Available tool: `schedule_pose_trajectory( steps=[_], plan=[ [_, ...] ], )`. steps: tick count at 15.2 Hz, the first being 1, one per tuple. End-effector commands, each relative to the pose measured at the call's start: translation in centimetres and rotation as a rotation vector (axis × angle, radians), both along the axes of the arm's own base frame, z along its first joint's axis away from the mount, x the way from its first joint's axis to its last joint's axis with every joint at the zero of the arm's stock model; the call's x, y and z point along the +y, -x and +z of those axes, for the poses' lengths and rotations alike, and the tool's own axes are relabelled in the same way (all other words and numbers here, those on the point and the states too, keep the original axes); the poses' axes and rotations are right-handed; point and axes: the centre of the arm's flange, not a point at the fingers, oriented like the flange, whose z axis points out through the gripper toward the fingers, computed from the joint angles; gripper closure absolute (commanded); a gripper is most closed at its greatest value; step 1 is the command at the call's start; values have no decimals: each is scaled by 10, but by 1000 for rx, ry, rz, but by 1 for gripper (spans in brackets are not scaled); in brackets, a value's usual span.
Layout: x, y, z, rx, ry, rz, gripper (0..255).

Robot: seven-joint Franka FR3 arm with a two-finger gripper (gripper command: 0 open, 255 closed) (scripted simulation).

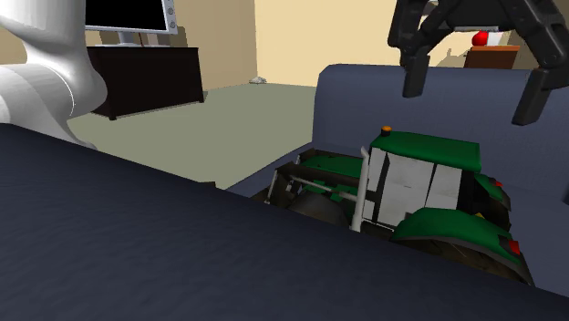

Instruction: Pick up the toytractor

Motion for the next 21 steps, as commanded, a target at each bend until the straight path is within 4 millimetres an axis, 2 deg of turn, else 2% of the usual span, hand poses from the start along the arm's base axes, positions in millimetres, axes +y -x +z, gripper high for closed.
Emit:
schedule_pose_trajectory(
  steps=[1, 5, 7, 8, 17, 21],
  plan=[
    [-2, -2, -9, -1, -1, 2, 0],
    [-2, -2, -34, -1, -1, 2, 0],
    [-2, -2, -34, -1, -1, 2, 0],
    [-1, -2, -33, -1, -1, 2, 255],
    [-2, -2, -34, -1, -1, 2, 255],
    [-2, -2, -12, -1, -1, 2, 255]
  ],
)
